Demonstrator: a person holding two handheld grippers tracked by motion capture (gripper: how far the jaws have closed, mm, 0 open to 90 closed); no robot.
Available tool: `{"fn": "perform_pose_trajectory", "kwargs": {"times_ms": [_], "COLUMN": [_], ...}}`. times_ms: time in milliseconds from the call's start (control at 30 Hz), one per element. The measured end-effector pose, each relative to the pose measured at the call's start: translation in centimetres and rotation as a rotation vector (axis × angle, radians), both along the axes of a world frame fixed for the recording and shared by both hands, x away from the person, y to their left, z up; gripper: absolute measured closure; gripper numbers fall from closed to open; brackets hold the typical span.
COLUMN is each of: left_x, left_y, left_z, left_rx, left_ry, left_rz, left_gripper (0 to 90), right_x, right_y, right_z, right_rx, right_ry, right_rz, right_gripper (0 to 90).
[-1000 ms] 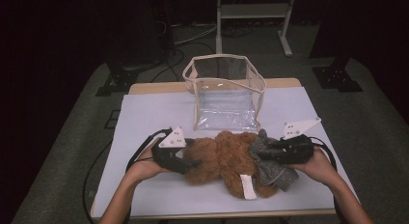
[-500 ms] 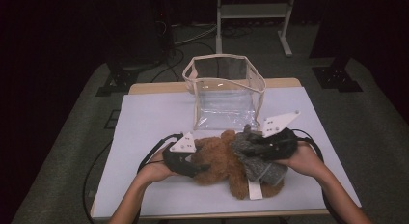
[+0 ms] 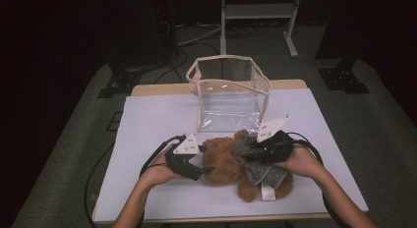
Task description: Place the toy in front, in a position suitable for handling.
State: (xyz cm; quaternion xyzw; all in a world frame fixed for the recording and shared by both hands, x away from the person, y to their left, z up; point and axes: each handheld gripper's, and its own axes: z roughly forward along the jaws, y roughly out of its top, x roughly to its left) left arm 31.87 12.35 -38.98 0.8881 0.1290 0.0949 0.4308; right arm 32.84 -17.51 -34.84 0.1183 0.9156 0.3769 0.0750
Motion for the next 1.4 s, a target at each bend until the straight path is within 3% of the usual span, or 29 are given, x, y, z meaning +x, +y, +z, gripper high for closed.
{"fn": "perform_pose_trajectory", "kwargs": {"times_ms": [33,100,133,233,267,433,500,633,800,900,1033,1233,1300,1400], "left_x": [0.0,0.0,0.1,0.1,-0.1,-0.1,0.0,0.0,0.3,0.3,0.3,0.3,0.1,-0.3], "left_y": [0.1,-0.2,-0.3,-0.5,-1.0,-2.1,-1.9,-1.4,-0.5,-0.4,-0.8,-1.0,-1.0,-1.2], "left_z": [-0.2,-1.0,-1.4,-1.1,-1.0,-1.1,-1.2,-1.3,-1.5,-1.7,-1.7,-1.9,-2.0,-2.0], "left_rx": [0.002,-0.021,-0.046,-0.055,-0.062,-0.052,-0.047,-0.057,-0.045,-0.052,-0.060,-0.079,-0.073,-0.053], "left_ry": [0.005,0.013,0.017,-0.001,-0.009,-0.027,-0.027,-0.021,-0.006,0.006,0.001,0.016,0.016,0.009], "left_rz": [-0.011,-0.023,-0.023,-0.016,-0.015,-0.024,-0.019,-0.013,-0.004,-0.006,-0.011,-0.015,-0.014,-0.033], "left_gripper": [37.8,41.0,41.8,43.0,43.0,42.9,42.7,42.1,41.5,42.4,43.5,42.8,42.1,41.6], "right_x": [0.0,0.0,-0.3,-0.7,-1.0,-1.3,-1.5,-1.6,-1.9,-2.2,-2.5,-2.5,-2.4,-1.1], "right_y": [0.2,0.3,0.8,1.4,2.1,4.4,5.3,4.5,1.1,0.9,2.2,6.0,6.3,5.7], "right_z": [0.1,0.3,0.6,0.9,1.1,1.1,0.6,0.2,-0.6,-0.6,-0.5,-0.5,-0.4,1.4], "right_rx": [-0.010,-0.013,-0.009,-0.021,-0.002,0.012,-0.008,-0.009,-0.028,-0.023,-0.041,-0.027,-0.037,-0.037], "right_ry": [-0.002,-0.006,-0.015,-0.040,-0.035,-0.039,-0.054,-0.054,-0.031,-0.029,-0.048,-0.041,-0.046,-0.074], "right_rz": [-0.001,0.000,0.004,0.011,0.034,0.085,0.093,0.090,0.021,0.012,0.045,0.129,0.132,0.092], "right_gripper": [69.4,69.3,69.3,69.2,69.3,69.2,69.2,69.2,69.2,69.2,69.2,69.3,69.3,69.2]}}
